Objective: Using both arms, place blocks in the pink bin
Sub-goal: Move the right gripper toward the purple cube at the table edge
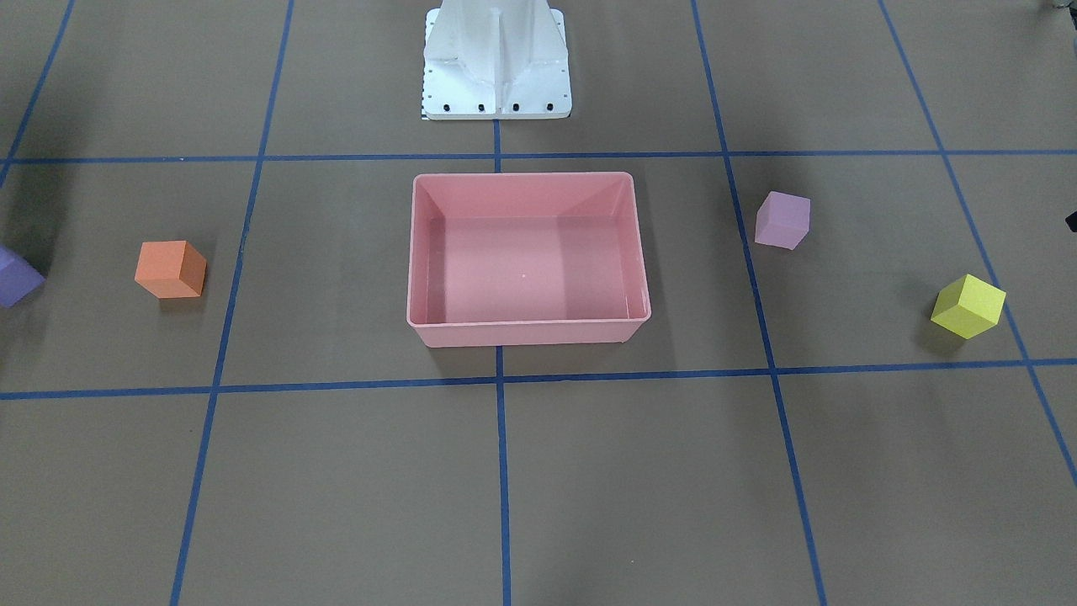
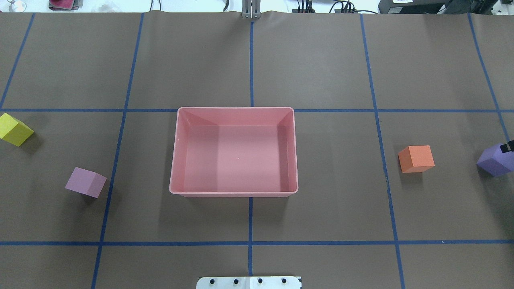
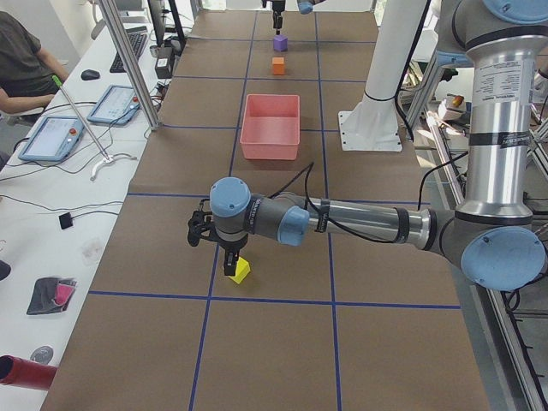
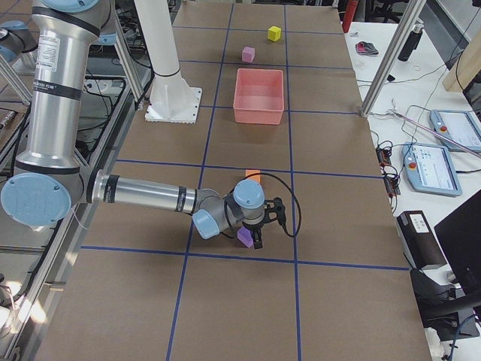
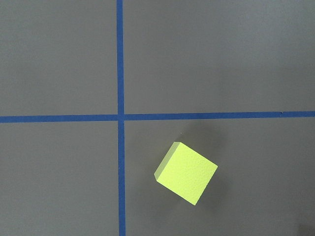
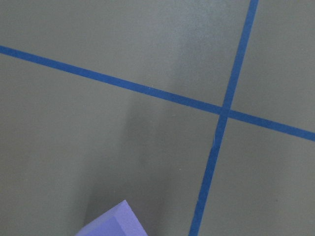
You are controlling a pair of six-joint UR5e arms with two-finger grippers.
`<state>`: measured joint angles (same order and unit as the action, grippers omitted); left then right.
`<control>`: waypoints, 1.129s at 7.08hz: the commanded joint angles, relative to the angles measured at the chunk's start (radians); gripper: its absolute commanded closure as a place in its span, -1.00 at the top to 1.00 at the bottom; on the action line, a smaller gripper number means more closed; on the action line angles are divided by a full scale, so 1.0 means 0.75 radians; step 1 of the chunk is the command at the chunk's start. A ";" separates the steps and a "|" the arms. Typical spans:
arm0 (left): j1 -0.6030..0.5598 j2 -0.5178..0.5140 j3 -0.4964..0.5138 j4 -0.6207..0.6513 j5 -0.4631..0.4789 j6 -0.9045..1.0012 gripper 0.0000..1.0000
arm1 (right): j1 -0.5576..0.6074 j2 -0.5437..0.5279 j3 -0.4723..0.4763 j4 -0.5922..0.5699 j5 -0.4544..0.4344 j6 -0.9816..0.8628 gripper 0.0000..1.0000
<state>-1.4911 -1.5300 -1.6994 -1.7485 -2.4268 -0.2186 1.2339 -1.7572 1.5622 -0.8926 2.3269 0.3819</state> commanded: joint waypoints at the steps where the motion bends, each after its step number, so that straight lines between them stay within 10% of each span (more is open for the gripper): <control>1: 0.000 0.007 0.004 -0.006 0.002 0.001 1.00 | -0.184 0.007 0.036 0.012 -0.034 -0.030 0.99; 8: 0.000 0.007 0.028 -0.008 0.002 0.001 1.00 | -0.207 0.015 0.077 -0.027 -0.159 -0.573 0.99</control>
<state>-1.4910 -1.5246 -1.6789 -1.7537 -2.4252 -0.2178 1.0895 -1.7467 1.6190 -0.9109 2.2360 -0.0259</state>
